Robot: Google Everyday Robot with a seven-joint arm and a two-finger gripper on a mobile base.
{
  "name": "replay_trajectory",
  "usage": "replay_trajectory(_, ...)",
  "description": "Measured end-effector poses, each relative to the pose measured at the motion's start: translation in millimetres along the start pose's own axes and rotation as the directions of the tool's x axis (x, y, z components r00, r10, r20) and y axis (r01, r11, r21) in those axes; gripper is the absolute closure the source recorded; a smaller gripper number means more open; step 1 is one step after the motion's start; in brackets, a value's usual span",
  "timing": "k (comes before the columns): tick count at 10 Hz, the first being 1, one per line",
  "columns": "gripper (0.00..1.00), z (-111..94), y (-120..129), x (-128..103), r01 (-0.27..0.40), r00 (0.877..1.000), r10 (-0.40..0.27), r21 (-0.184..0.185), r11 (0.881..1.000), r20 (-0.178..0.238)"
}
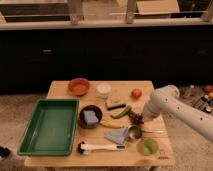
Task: Place grapes in red bowl
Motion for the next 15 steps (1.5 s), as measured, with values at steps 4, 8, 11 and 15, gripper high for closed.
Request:
replay_trajectory(4,0.56,-7,-6,-8,0.020,1.000,-0.021,0.025,0.999,0.007)
replay_trajectory(8,0.87,-48,-10,-9,0.029,0.999,-0.029,0.037,0.999,0.014)
replay_trajectory(11,0.85,-42,-15,-13,0.031,0.999,-0.032,0.052,0.998,0.025)
replay_trajectory(15,0.88,-75,-32,-28,0.040,0.999,-0.042,0.079,0.996,0.026)
